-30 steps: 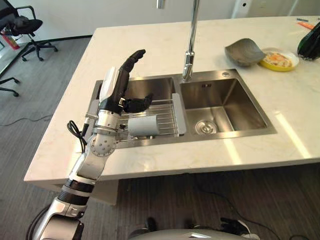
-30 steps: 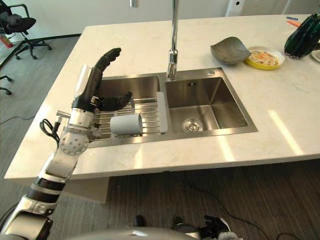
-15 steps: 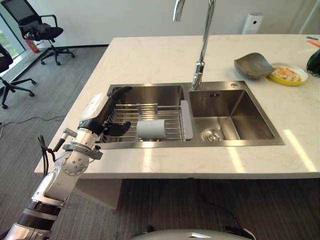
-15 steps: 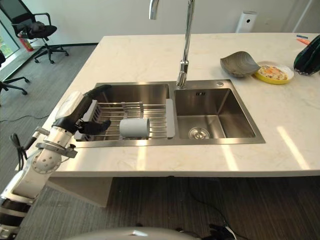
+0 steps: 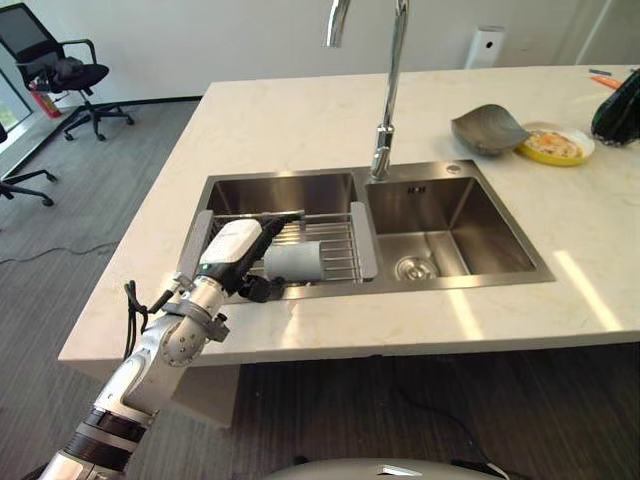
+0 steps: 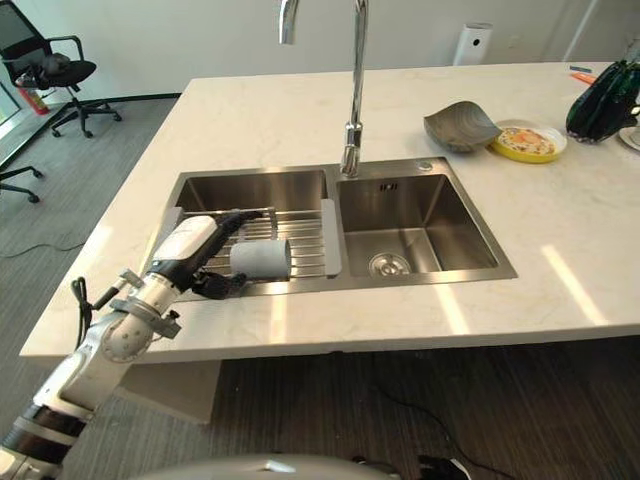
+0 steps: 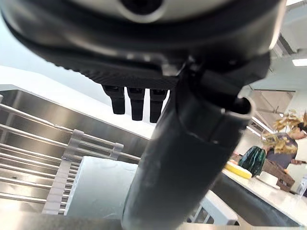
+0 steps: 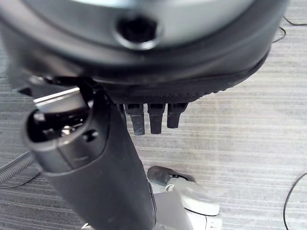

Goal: Place the dishes in the dishwasher.

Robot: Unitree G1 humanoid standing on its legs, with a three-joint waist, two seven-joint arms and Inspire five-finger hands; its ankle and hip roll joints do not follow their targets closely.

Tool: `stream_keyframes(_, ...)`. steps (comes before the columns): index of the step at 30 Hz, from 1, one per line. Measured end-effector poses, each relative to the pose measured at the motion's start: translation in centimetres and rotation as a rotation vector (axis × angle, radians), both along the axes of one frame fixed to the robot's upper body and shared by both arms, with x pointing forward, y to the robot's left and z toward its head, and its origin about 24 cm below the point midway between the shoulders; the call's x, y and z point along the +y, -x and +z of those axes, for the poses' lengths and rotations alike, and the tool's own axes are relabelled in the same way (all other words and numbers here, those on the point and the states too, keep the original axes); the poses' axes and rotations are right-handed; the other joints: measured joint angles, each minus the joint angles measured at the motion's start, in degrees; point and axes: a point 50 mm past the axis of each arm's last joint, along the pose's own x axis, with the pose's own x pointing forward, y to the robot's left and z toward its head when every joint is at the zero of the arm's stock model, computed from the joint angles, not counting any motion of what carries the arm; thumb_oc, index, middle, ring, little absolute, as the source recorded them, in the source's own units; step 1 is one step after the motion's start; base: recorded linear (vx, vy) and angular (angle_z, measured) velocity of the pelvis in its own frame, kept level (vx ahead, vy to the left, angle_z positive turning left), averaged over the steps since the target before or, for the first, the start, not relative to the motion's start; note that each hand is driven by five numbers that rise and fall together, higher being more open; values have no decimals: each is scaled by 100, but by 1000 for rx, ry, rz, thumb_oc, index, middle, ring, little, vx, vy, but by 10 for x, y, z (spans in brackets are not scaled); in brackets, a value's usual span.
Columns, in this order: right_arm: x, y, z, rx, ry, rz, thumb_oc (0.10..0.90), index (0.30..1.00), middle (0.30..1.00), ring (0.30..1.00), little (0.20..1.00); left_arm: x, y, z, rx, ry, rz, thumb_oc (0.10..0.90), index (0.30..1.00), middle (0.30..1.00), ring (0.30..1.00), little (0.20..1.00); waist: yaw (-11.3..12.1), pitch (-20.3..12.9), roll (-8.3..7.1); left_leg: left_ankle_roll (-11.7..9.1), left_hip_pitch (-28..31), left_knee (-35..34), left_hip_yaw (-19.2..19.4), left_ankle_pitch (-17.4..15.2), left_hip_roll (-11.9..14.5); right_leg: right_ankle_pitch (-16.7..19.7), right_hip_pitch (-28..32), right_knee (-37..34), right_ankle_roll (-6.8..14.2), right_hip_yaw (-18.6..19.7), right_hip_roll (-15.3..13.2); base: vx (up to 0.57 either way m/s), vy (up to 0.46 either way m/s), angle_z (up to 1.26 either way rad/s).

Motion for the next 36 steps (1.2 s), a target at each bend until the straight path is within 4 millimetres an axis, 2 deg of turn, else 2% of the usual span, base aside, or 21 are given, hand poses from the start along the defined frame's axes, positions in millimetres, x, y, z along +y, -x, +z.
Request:
stream_keyframes(4,-4,6,0,23,10,-16,800,900,900,900,900,-1,-5,-7,14,-52,18,800,900,900,900,900,-44,1,112,-13,39,0,77,-10,10,7,1,-2,16,77,5,-11,-7,-9)
stream_keyframes(8,-5,8,0,29,13,-17,800,900,900,900,900,3,-10,-10,20,-88,53,800,900,900,900,900,-114,10,155,-13,56,0,108,-10,21,14,2,-3,17,109,15,-2,-3,-6)
stream_keyframes(13,-5,10,0,47,14,-3,800,900,900,900,900,7,-22,-5,9,-138,88,800,900,900,900,900,-156,14,159,-13,63,0,154,-10,27,26,-11,-8,25,152,18,-7,-4,-4)
stream_keyframes(17,-5,9,0,52,9,8,800,900,900,900,900,6,-39,7,-16,-158,102,800,900,900,900,900,-172,14,158,-13,75,0,180,-10,27,34,-6,-3,28,173,17,-3,-1,-2)
stream_keyframes(22,-5,2,0,51,1,16,800,900,900,900,900,3,-57,4,53,-204,110,800,900,900,900,900,-266,15,161,-13,83,0,197,-10,29,37,-7,-5,28,187,17,-2,-1,-1)
stream_keyframes(36,-4,2,0,72,-37,43,800,900,900,900,900,3,-59,-5,229,-153,104,800,900,900,900,900,-293,27,164,-14,106,-1,284,-17,42,54,-27,-7,22,273,25,-3,-2,-3)
